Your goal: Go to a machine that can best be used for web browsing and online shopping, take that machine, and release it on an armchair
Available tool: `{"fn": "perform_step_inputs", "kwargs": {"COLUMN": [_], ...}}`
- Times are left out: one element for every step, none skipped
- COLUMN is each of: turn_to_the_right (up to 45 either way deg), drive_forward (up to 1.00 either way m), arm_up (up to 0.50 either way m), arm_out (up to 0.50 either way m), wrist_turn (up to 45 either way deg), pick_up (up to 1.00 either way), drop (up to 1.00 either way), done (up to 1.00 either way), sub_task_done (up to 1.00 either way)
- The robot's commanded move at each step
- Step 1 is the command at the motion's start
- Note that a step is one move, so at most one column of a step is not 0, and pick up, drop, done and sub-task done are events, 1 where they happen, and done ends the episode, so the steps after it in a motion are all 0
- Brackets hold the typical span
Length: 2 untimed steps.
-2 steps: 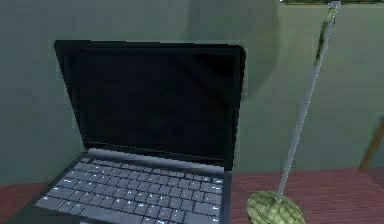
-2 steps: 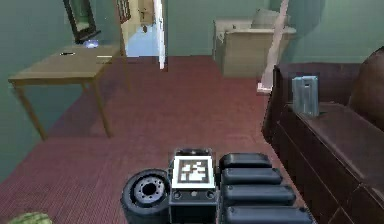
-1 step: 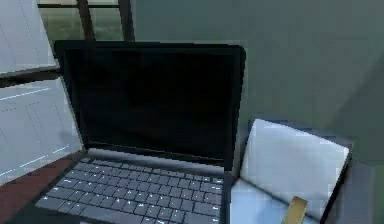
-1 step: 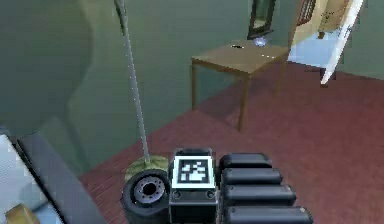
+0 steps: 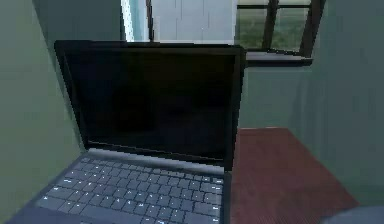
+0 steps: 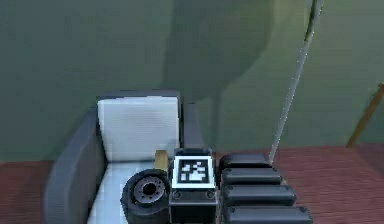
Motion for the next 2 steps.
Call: {"fn": "perform_step_inputs", "kwargs": {"turn_to_the_right": [-15.0,0.0], "drive_forward": [0.00,0.00], "arm_up": [0.00,0.00], "arm_out": [0.00,0.48], "wrist_turn": [0.0,0.0], "pick_up": [0.00,0.00], "drop": [0.00,0.00], "done": [0.00,0.00], "sub_task_done": [0.00,0.00]}}
